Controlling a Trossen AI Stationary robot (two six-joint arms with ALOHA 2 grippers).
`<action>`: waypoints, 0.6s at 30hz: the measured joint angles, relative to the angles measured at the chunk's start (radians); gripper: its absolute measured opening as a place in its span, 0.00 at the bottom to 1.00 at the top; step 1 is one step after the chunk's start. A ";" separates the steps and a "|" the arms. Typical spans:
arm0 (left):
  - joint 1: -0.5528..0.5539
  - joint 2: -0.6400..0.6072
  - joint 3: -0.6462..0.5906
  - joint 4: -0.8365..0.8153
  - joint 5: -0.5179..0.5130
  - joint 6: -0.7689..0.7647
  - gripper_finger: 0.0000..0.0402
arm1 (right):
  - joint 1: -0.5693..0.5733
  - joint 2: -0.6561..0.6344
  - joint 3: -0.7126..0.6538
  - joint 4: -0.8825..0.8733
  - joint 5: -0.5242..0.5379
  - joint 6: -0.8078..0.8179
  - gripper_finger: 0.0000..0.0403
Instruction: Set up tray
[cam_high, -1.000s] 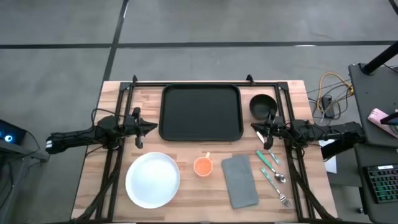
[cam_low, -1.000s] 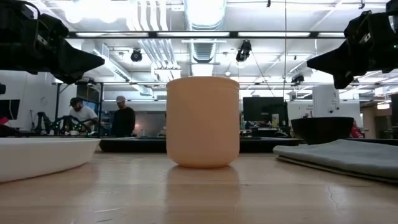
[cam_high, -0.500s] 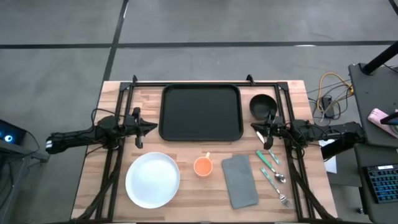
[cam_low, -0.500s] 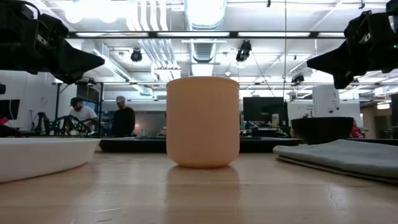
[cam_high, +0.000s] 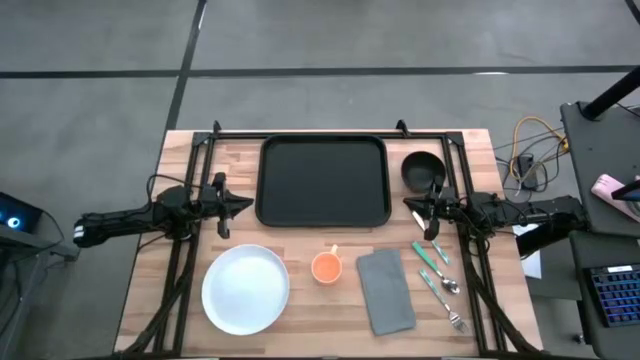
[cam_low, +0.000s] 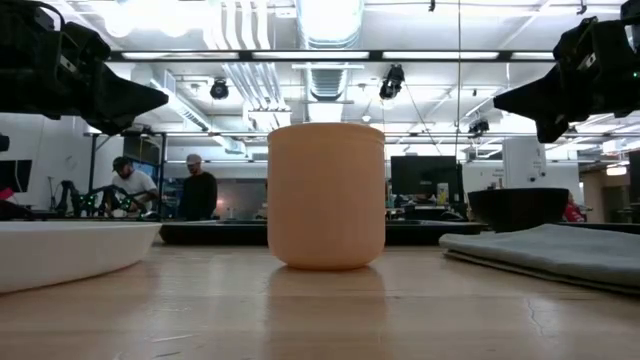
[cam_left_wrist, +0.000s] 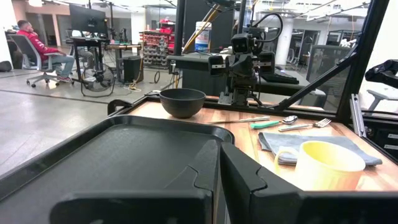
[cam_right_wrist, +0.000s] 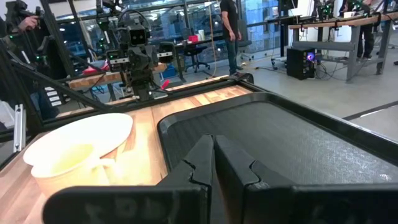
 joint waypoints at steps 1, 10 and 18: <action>0.000 0.000 0.000 0.000 0.000 0.000 0.00 | 0.000 0.000 0.000 0.001 0.000 0.000 0.02; 0.000 0.000 0.000 0.000 0.000 0.000 0.00 | 0.001 0.000 0.000 0.168 0.000 0.283 0.02; 0.000 0.000 0.000 0.002 -0.005 -0.008 0.00 | 0.000 0.010 0.000 0.228 0.070 0.645 0.02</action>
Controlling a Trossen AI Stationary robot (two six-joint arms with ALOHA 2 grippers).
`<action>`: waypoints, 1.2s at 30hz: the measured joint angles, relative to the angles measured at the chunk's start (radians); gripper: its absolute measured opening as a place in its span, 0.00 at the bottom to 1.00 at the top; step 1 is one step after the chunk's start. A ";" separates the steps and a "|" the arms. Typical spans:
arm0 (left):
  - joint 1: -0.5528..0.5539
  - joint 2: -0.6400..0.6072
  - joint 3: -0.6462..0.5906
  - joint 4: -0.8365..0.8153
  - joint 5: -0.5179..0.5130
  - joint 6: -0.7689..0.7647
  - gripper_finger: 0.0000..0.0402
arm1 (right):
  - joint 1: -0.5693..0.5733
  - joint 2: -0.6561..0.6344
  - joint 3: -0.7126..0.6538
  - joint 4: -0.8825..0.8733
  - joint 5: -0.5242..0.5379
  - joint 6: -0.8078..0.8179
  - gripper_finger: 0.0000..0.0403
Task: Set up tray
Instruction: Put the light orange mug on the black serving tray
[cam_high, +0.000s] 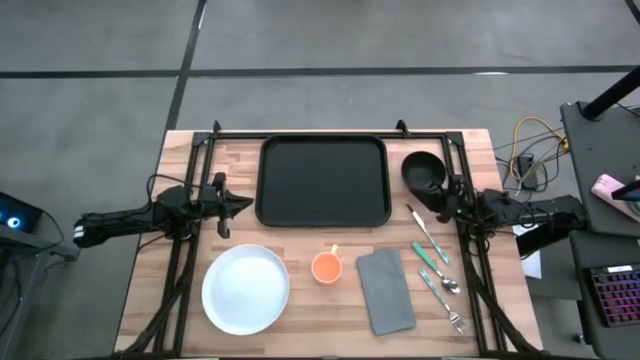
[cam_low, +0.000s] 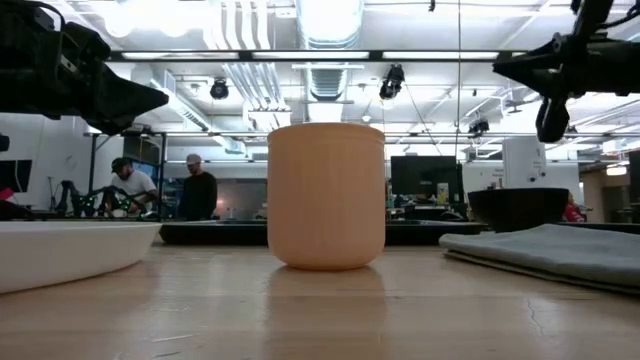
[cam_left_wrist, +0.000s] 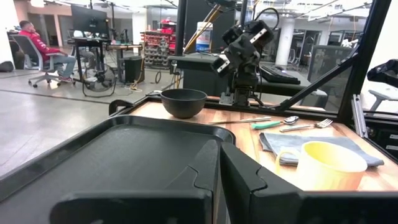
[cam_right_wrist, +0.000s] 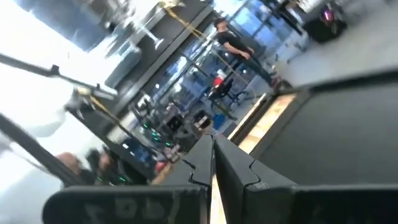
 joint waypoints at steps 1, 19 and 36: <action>0.000 0.000 0.000 0.000 0.000 -0.009 0.00 | 0.000 0.007 0.000 0.002 0.006 0.054 0.02; 0.000 0.000 0.000 0.002 -0.001 -0.279 0.03 | 0.002 0.192 0.000 0.013 0.003 0.225 0.02; -0.001 0.101 0.195 0.001 0.038 -0.632 0.43 | 0.002 0.213 0.000 0.010 0.001 0.189 0.02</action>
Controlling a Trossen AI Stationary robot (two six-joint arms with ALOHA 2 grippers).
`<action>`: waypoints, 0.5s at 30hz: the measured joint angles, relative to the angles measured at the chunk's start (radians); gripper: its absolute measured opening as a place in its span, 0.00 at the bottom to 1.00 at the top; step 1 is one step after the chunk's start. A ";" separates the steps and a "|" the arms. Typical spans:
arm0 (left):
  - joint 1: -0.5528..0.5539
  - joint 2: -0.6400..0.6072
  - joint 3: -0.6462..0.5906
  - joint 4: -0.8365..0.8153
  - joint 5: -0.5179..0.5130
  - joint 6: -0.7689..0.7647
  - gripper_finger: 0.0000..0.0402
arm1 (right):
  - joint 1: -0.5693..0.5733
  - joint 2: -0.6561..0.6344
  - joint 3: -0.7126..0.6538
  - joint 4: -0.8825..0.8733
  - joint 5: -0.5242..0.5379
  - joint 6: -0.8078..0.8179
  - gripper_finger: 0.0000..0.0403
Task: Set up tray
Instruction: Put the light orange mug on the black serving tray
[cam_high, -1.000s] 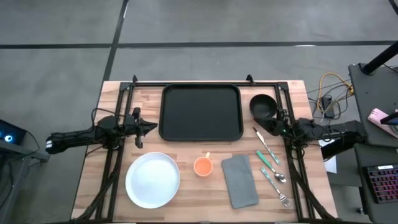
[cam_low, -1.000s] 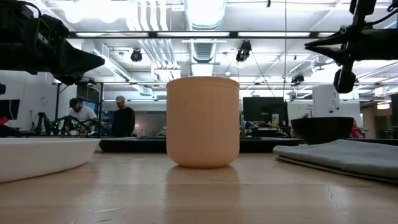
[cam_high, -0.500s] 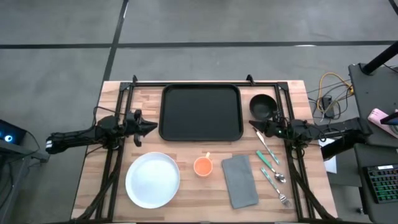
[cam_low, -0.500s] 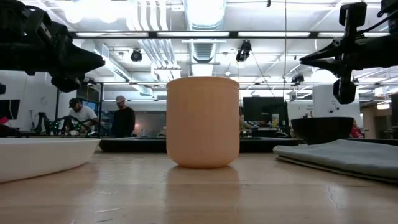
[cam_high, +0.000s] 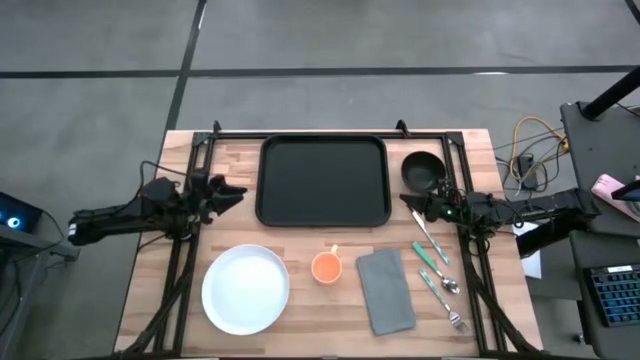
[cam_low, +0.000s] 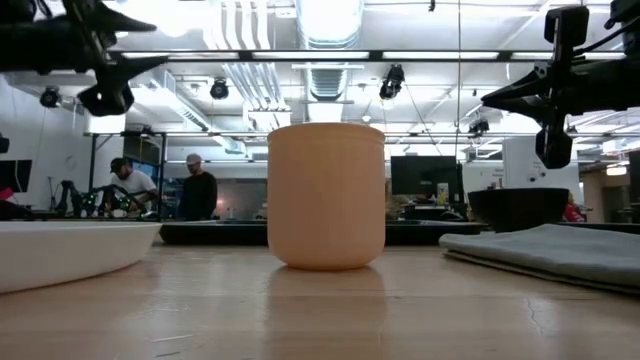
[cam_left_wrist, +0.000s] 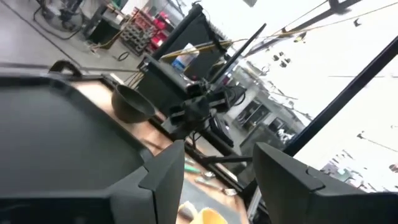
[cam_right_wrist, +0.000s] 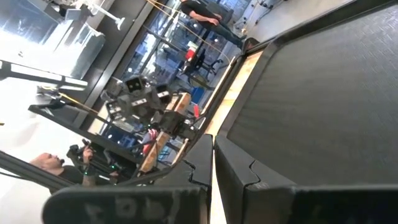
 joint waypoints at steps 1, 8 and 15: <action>0.000 0.022 0.022 -0.011 0.003 0.008 0.43 | 0.000 0.000 0.000 0.000 0.000 0.000 0.02; 0.000 0.211 0.181 -0.099 0.048 0.036 0.43 | 0.000 0.000 0.000 -0.001 0.000 -0.007 0.02; 0.000 0.457 0.333 -0.096 0.158 0.152 0.43 | 0.000 0.000 0.000 -0.004 -0.001 -0.088 0.02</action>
